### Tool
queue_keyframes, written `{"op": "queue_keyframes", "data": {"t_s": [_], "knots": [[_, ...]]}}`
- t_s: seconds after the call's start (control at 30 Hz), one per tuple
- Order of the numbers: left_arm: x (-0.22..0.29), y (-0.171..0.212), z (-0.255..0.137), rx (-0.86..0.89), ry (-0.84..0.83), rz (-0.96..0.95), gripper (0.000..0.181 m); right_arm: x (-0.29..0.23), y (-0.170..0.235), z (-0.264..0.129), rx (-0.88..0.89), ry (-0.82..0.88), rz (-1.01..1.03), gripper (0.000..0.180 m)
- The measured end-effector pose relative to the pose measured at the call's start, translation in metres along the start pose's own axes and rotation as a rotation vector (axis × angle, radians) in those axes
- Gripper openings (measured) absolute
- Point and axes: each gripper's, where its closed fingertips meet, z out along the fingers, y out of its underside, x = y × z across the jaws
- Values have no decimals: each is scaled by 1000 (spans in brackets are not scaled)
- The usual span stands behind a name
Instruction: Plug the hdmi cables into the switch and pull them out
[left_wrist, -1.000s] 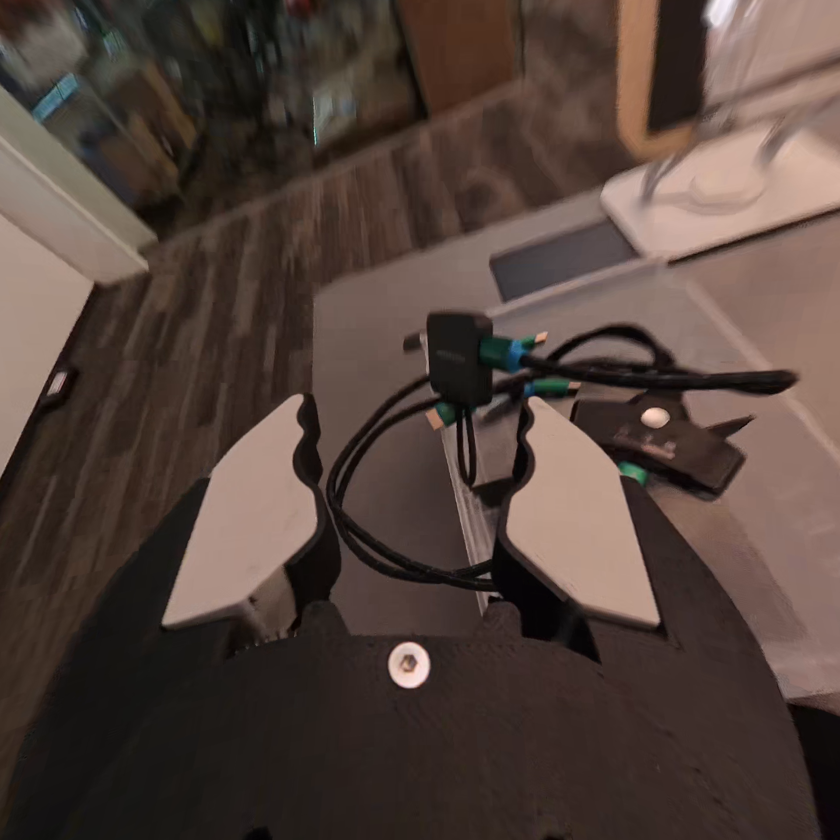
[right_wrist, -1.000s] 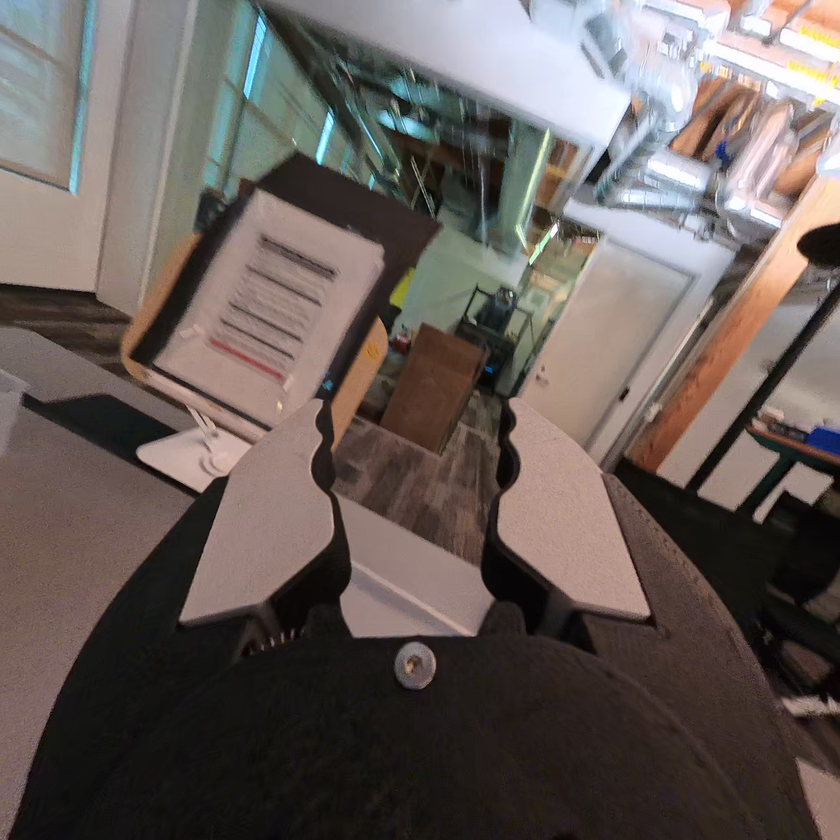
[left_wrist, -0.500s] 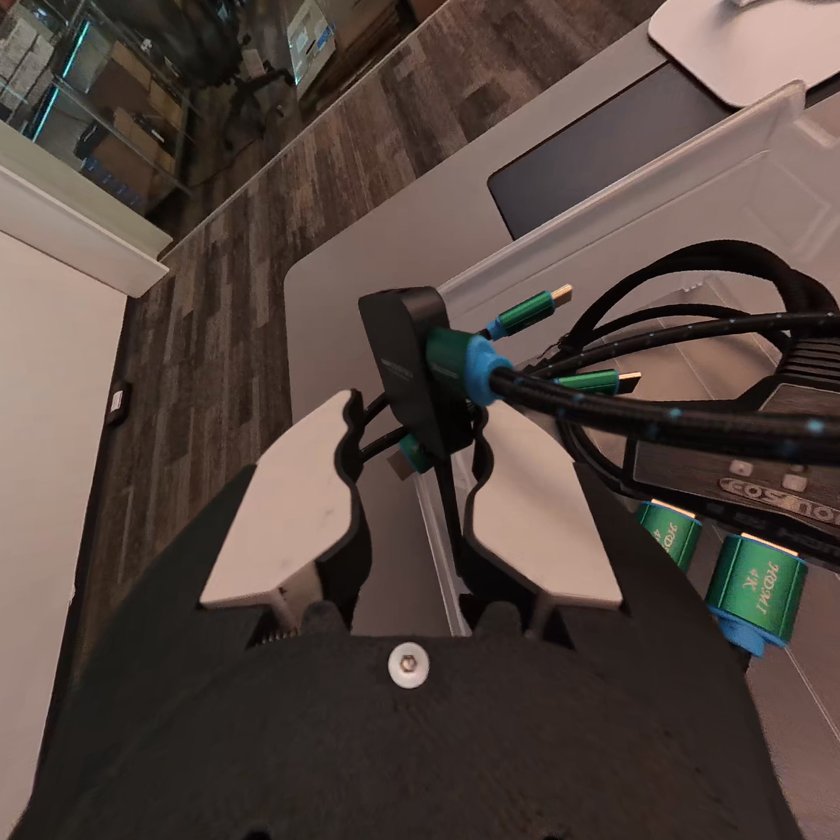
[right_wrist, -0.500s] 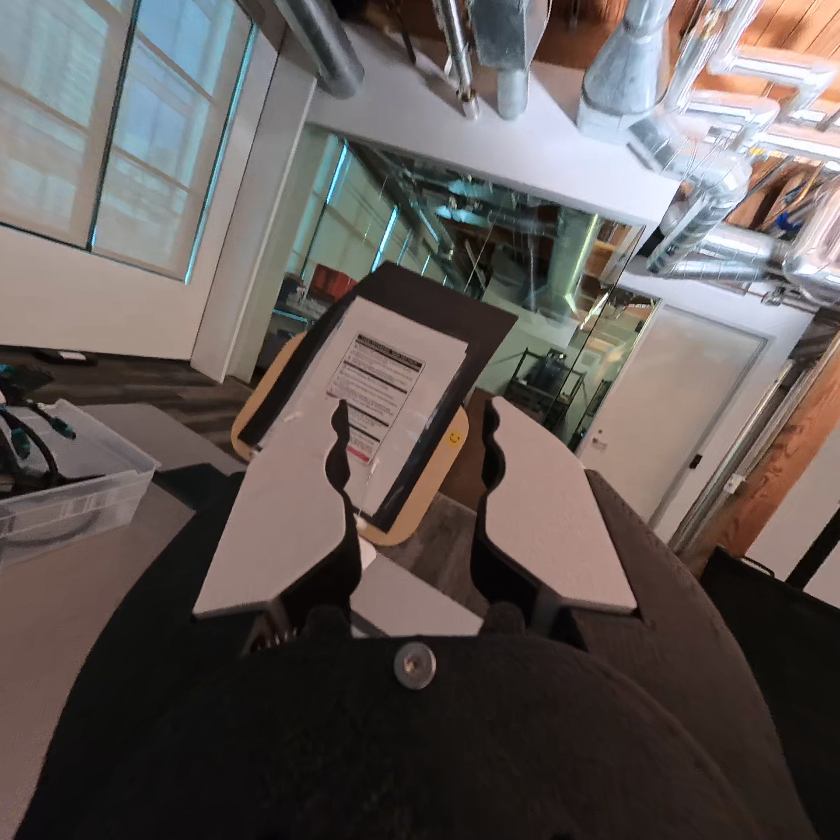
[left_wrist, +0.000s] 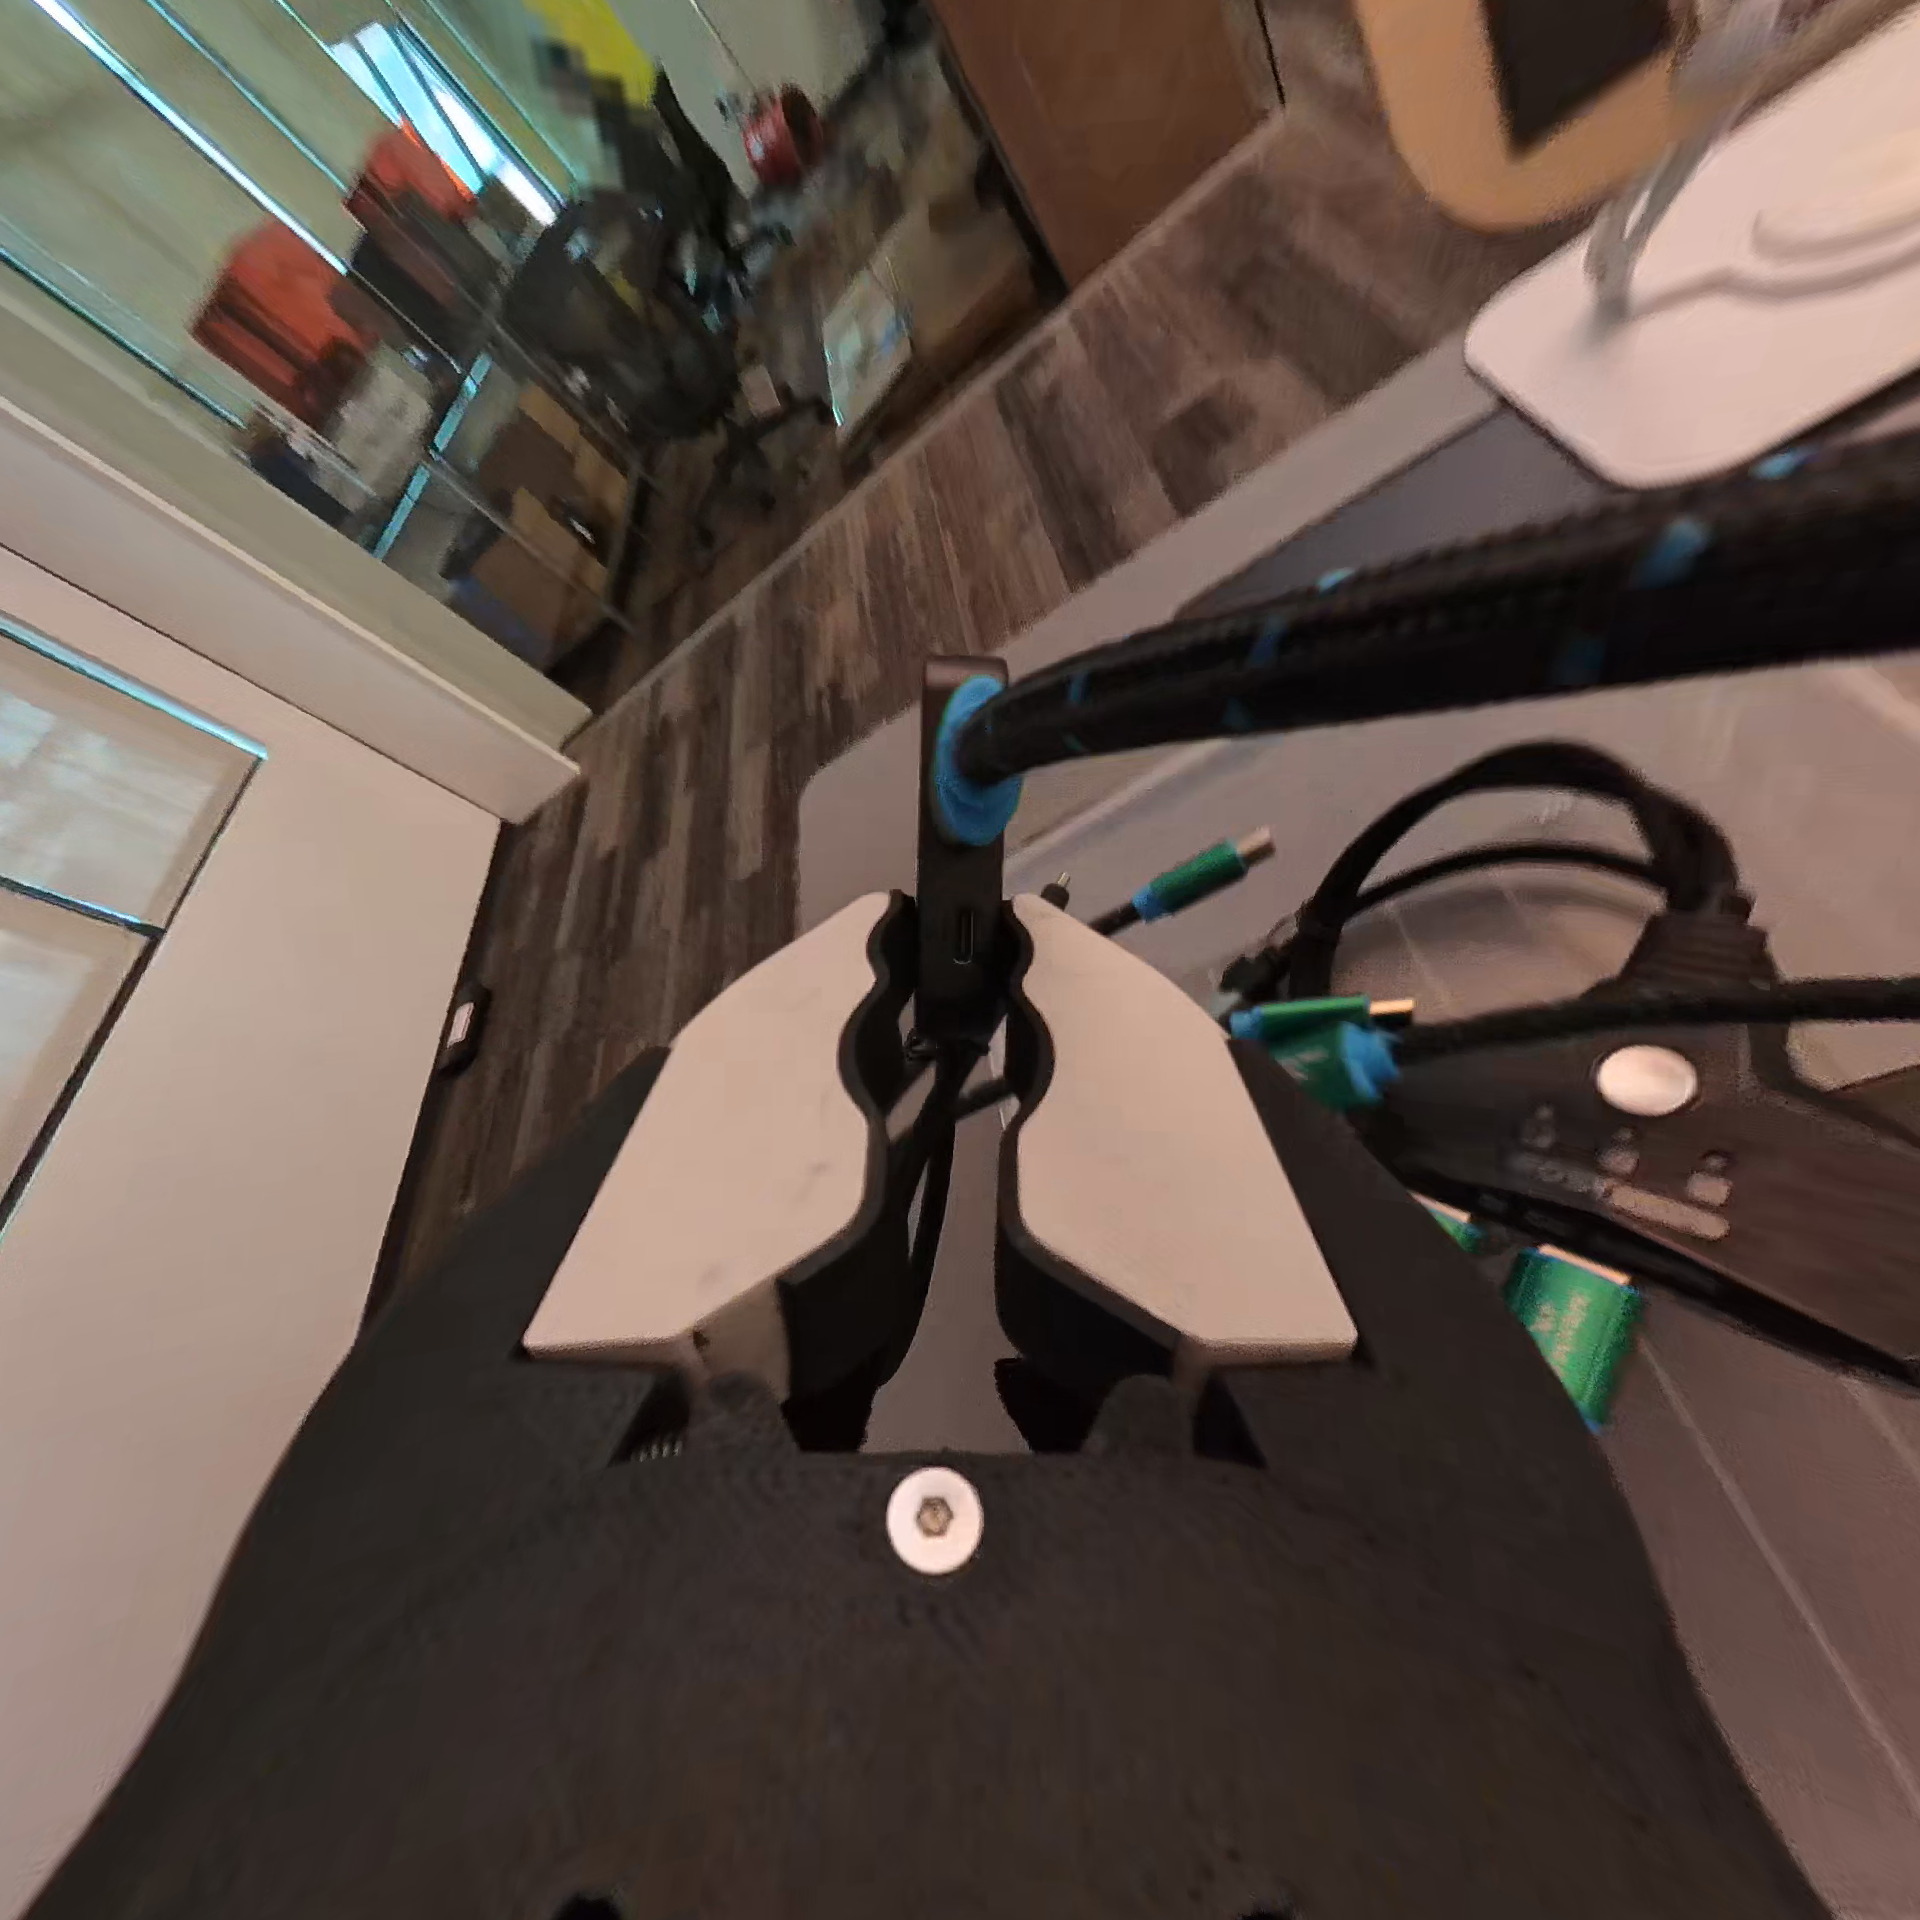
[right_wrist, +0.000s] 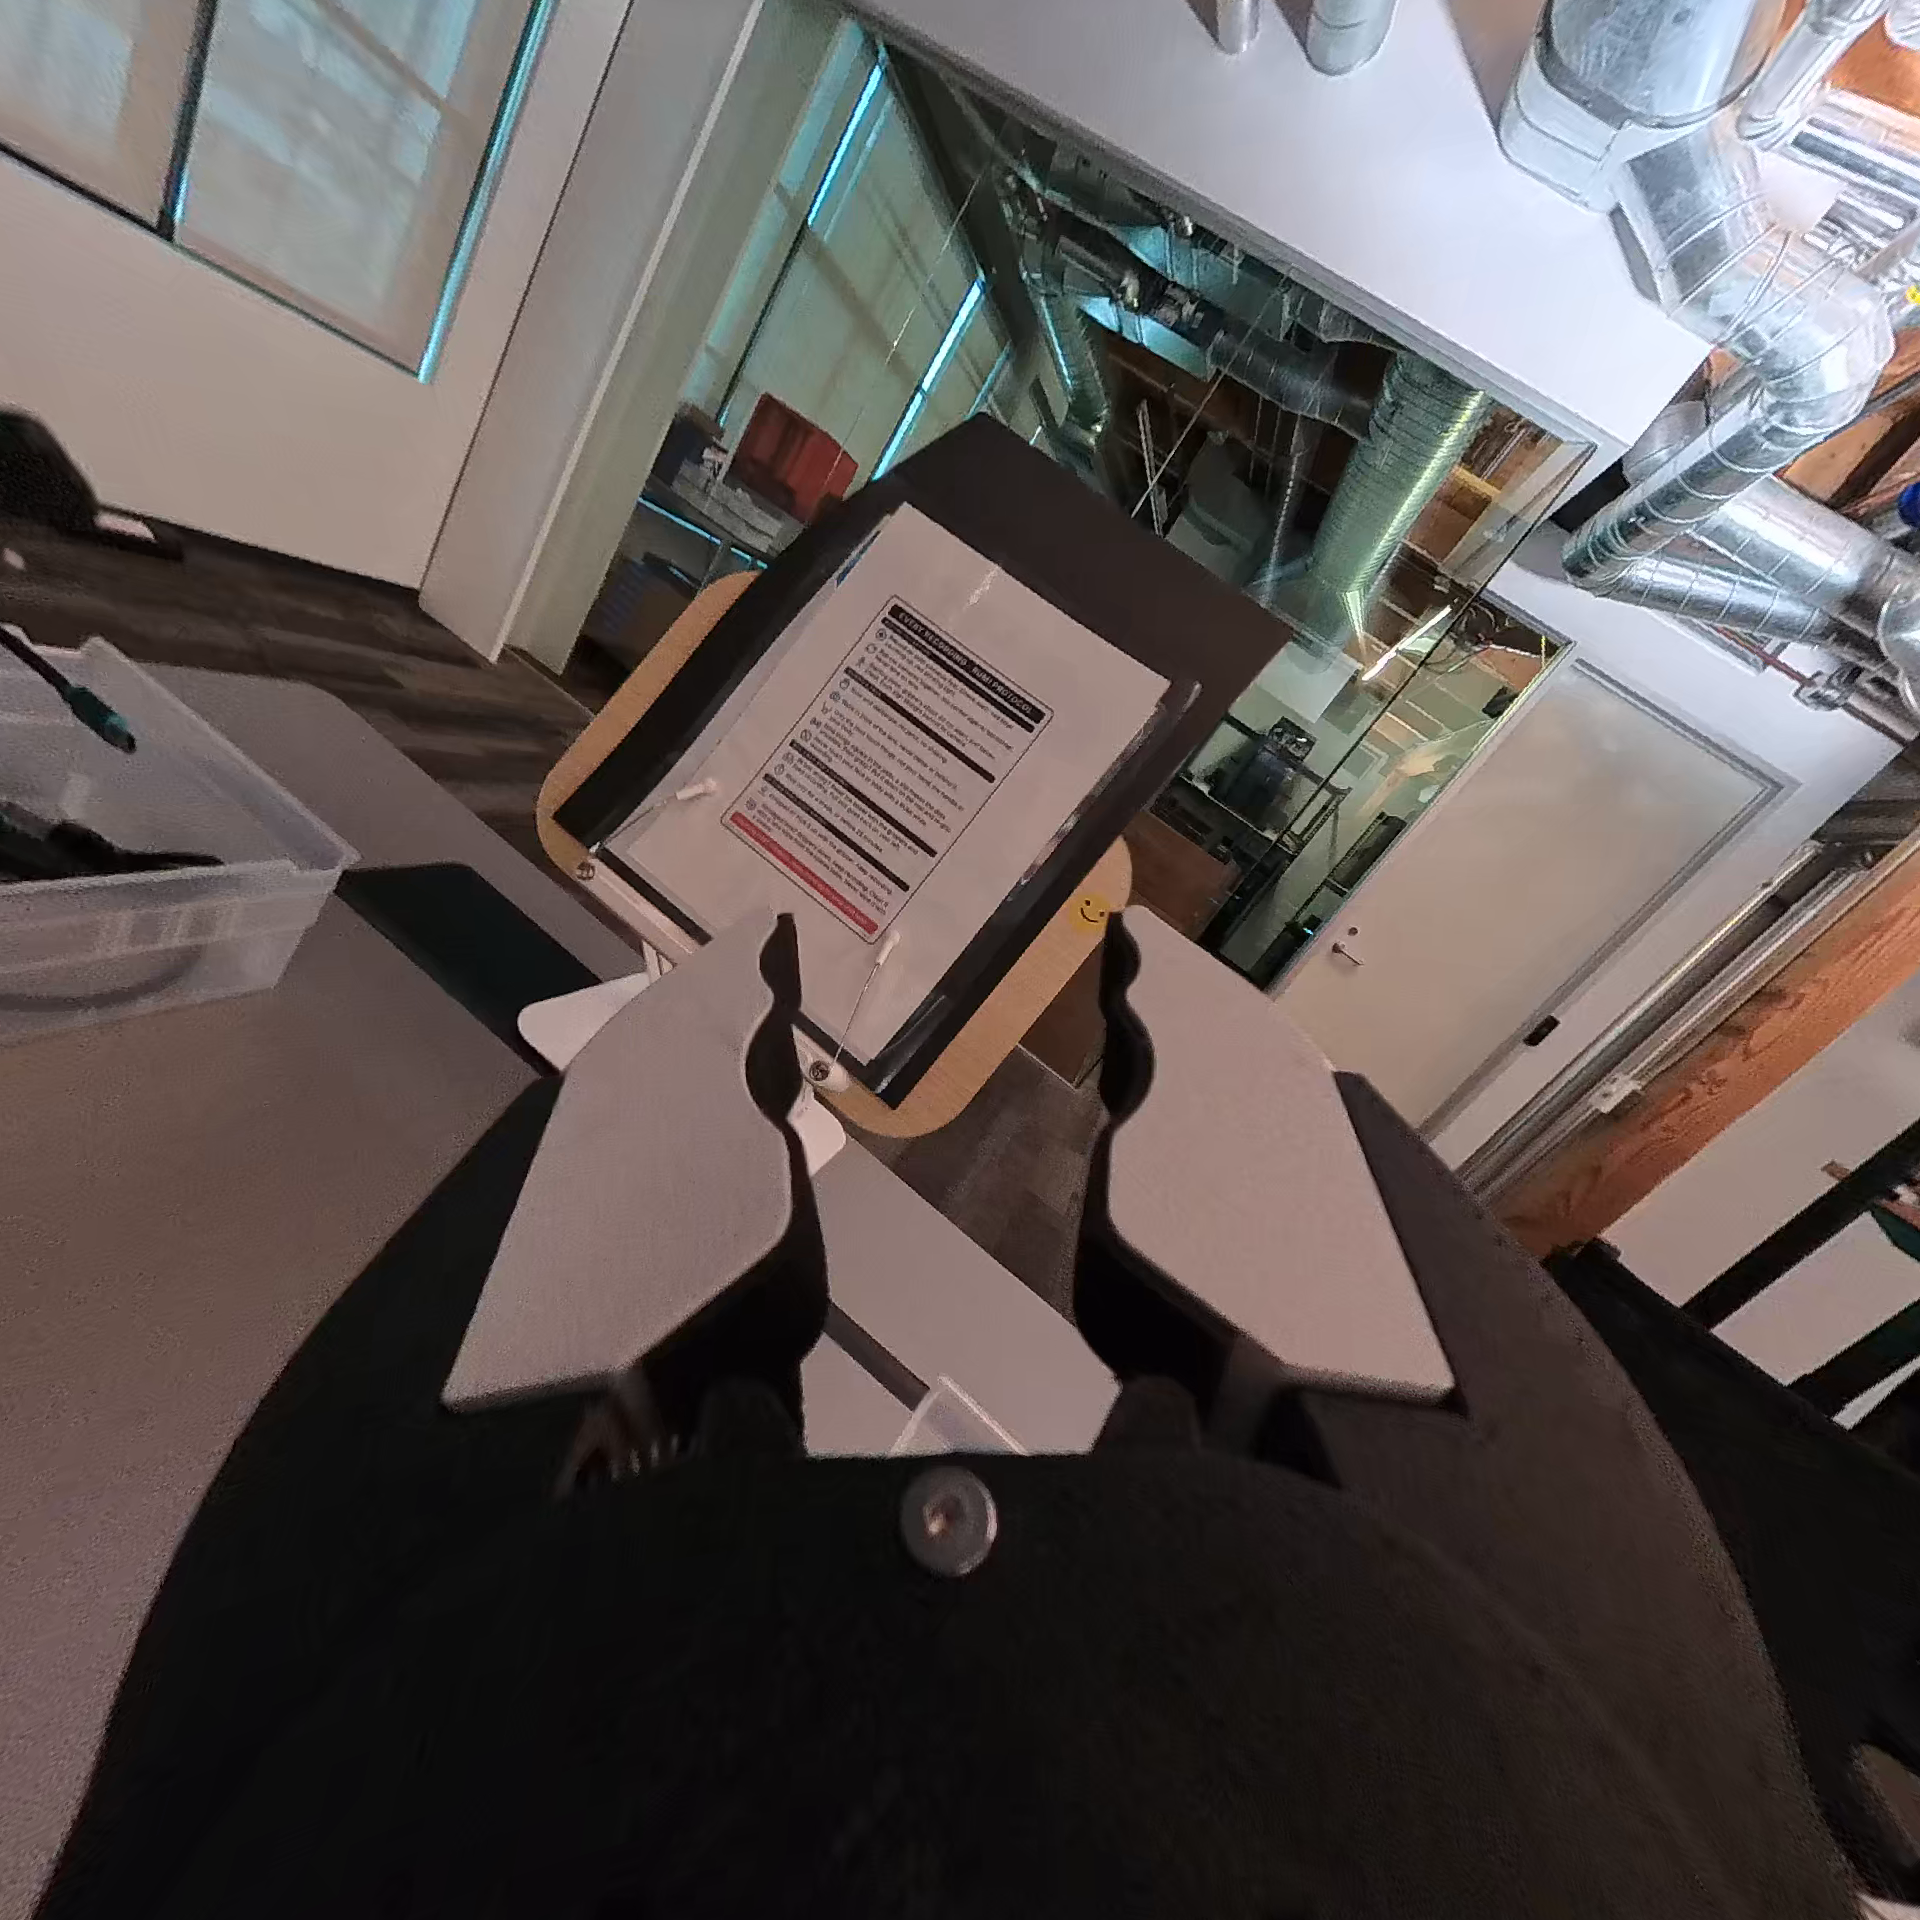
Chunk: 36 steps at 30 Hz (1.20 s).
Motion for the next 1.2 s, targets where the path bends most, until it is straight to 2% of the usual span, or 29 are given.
{"op": "queue_keyframes", "data": {"t_s": [0.03, 0.17, 0.27, 0.4, 0.53, 0.63, 0.73, 0.83, 1.03, 1.13, 1.2], "knots": [[-4, -8, -7, 26, -24, -9, 15, -3, 1, 1, -7, -4, -14, 56], [-6, -41, -35, 148, -72, 7, 15, -17, 5, 7, -36, -40, -46, 55], [13, -76, -58, 265, -61, 86, 14, -29, 8, 13, -44, -85, -38, 53], [81, -132, -92, 441, 1, 311, 14, -57, 7, 20, -7, -217, 14, 51], [158, -168, -121, 586, 28, 538, 14, -100, 8, 25, 18, -385, 4, 52], [205, -174, -138, 691, 90, 702, 14, -134, 5, 20, 82, -461, -200, 55], [229, -171, -143, 692, 119, 784, 14, -152, 1, 11, 168, -433, -466, 46], [244, -167, -143, 679, 129, 852, 14, -160, 4, 10, 166, -393, -616, 42], [263, -161, -142, 655, 151, 902, 14, -178, 25, 21, 114, -363, -808, 38], [272, -159, -146, 659, 201, 896, 14, -181, 31, 28, 117, -319, -880, 18], [272, -161, -148, 678, 194, 885, 15, -180, 29, 28, 159, -287, -899, 16]]}}
